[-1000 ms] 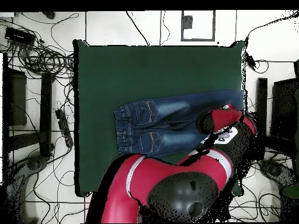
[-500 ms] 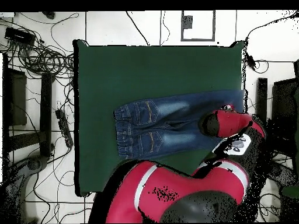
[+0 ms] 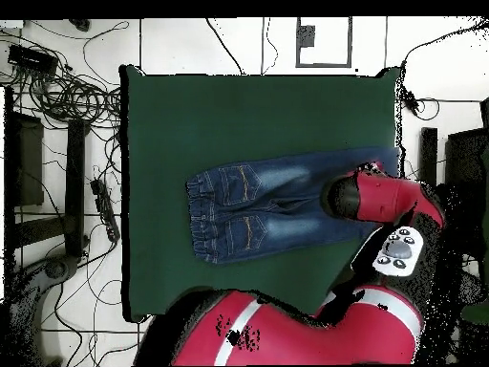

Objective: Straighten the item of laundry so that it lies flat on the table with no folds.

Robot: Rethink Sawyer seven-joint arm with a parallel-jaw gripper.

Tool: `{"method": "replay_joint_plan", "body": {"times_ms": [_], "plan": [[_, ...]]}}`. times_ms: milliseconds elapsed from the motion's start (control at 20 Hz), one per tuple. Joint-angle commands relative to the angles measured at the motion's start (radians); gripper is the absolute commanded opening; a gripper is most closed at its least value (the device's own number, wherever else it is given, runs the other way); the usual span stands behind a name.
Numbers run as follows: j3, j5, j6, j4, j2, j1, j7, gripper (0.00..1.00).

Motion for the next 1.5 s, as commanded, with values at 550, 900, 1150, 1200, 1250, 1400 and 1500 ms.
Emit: {"method": "replay_joint_plan", "body": {"times_ms": [550,900,1150,1200,1250,1400,1500], "plan": [[0.295,0.077,0.141,0.24,-0.07,0.105,0.013,1.0],[0.312,0.138,0.112,0.264,-0.056,0.145,0.085,1.0],[0.293,0.199,0.137,0.274,-0.056,0.206,0.14,1.0],[0.289,0.213,0.147,0.277,-0.058,0.218,0.148,1.0],[0.285,0.227,0.159,0.279,-0.059,0.233,0.156,1.0],[0.279,0.261,0.171,0.288,-0.063,0.261,0.164,1.0],[0.279,0.282,0.166,0.303,-0.073,0.274,0.164,1.0]]}}
